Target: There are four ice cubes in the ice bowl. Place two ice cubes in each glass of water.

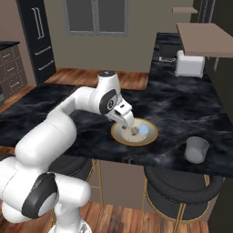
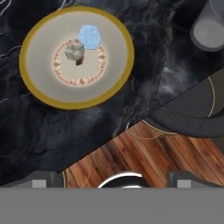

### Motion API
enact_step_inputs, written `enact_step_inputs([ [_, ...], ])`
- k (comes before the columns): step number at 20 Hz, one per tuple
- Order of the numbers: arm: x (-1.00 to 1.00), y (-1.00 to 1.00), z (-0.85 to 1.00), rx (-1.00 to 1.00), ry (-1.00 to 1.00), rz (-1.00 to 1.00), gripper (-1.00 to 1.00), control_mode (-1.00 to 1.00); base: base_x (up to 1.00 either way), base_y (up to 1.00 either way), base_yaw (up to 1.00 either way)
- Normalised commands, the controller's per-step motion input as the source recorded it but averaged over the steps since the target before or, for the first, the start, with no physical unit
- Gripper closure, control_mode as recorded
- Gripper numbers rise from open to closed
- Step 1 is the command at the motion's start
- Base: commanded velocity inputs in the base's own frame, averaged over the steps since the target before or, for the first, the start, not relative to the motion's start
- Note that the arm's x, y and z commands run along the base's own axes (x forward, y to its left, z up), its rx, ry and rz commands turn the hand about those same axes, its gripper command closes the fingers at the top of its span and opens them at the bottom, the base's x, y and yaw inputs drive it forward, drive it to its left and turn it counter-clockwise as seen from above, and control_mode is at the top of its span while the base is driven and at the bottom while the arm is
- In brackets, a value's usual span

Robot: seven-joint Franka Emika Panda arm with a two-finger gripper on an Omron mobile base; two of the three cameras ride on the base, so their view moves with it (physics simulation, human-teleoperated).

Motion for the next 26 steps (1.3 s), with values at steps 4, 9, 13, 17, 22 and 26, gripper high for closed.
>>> enact_step_inputs([
  [4, 0.18, 0.0, -0.16, 0.0, 0.07, -0.04, -1.0, -1.0, 0.0, 0.0, 0.0],
  [9, 0.24, 0.0, -0.44, 0.0, 0.1, -0.06, -1.0, -1.0, 0.0, 0.0, 0.0],
  [13, 0.24, 0.0, -0.45, 0.01, 0.01, -0.06, -1.0, -1.0, 0.0, 0.0, 0.0],
  [17, 0.29, 0.0, -0.29, 0.02, 0.0, -0.05, -1.0, -1.0, 0.0, 0.0, 0.0],
  [22, 0.33, -0.02, -0.22, 0.03, 0.0, -0.06, -1.0, -1.0, 0.0, 0.0, 0.0],
  [26, 0.34, -0.1, -0.18, 0.04, -0.02, -0.08, -1.0, -1.0, 0.0, 0.0, 0.0],
])
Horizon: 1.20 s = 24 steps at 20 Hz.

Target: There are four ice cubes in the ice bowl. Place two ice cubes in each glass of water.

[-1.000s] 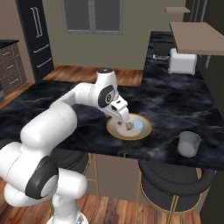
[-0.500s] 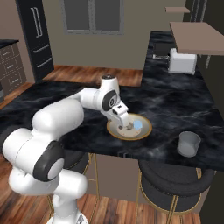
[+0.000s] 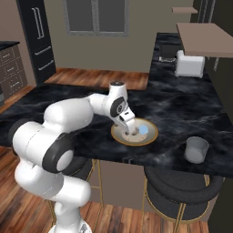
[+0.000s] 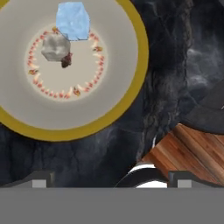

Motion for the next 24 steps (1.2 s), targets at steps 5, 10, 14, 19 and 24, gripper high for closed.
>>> enact_step_inputs([
  [5, 0.33, -0.16, -0.24, 0.02, 0.0, -0.03, -1.0, -1.0, 0.0, 0.0, 0.0],
  [10, 0.37, -0.08, -0.31, 0.0, 0.0, 0.0, -1.0, -1.0, 0.0, 0.0, 0.0],
  [14, 0.39, -0.01, -0.19, 0.0, -0.04, 0.0, -1.0, -1.0, 0.0, 0.0, 0.0],
  [19, 0.37, -0.03, -0.15, 0.0, -0.06, 0.0, -1.0, -1.0, 0.0, 0.0, 0.0],
  [24, 0.23, -0.11, -0.27, 0.0, -0.04, 0.0, -1.0, -1.0, 0.0, 0.0, 0.0],
])
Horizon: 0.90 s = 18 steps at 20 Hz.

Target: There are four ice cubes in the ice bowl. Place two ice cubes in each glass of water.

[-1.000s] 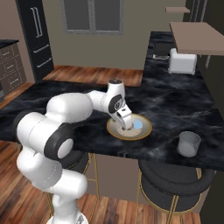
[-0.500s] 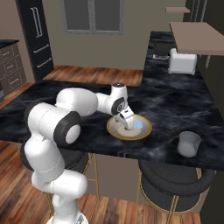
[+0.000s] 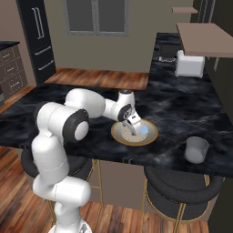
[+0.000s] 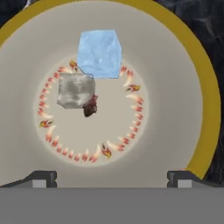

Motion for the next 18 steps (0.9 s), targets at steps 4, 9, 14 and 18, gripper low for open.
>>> enact_step_inputs([
  [4, 0.25, -0.08, -0.14, 0.01, -0.06, 0.0, -1.0, -1.0, 0.0, 0.0, 0.0],
  [9, 0.35, 0.0, -0.15, 0.0, -0.05, 0.0, -1.0, -1.0, 0.0, 0.0, 0.0],
  [14, 0.29, -0.02, -0.3, 0.0, 0.0, 0.0, -1.0, -1.0, 0.0, 0.0, 0.0],
  [18, 0.28, -0.13, -0.2, 0.0, 0.0, 0.0, -1.0, -1.0, 0.0, 0.0, 0.0],
])
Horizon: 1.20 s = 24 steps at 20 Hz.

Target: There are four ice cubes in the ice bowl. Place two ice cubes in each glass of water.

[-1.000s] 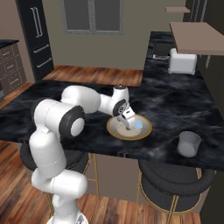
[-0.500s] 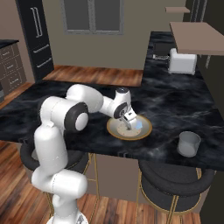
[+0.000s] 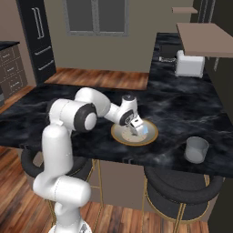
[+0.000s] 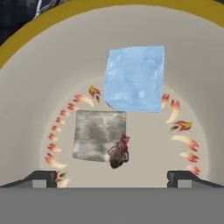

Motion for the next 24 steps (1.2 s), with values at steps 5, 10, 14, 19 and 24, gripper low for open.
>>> enact_step_inputs([
  [5, 0.26, -0.14, -0.22, 0.0, 0.0, 0.0, -1.0, -1.0, 0.0, 0.0, 0.0],
  [10, 0.25, -0.07, -0.21, 0.0, 0.0, 0.0, -1.0, -1.0, 0.0, 0.0, 0.0],
  [14, 0.27, -0.05, -0.2, 0.0, 0.0, 0.0, -1.0, -1.0, 0.0, 0.0, 0.0],
  [19, 0.14, -0.01, -0.27, 0.0, 0.0, 0.0, -1.0, -1.0, 0.0, 0.0, 0.0],
  [24, 0.08, 0.0, -0.48, 0.0, 0.0, 0.0, -1.0, -1.0, 0.0, 0.0, 0.0],
])
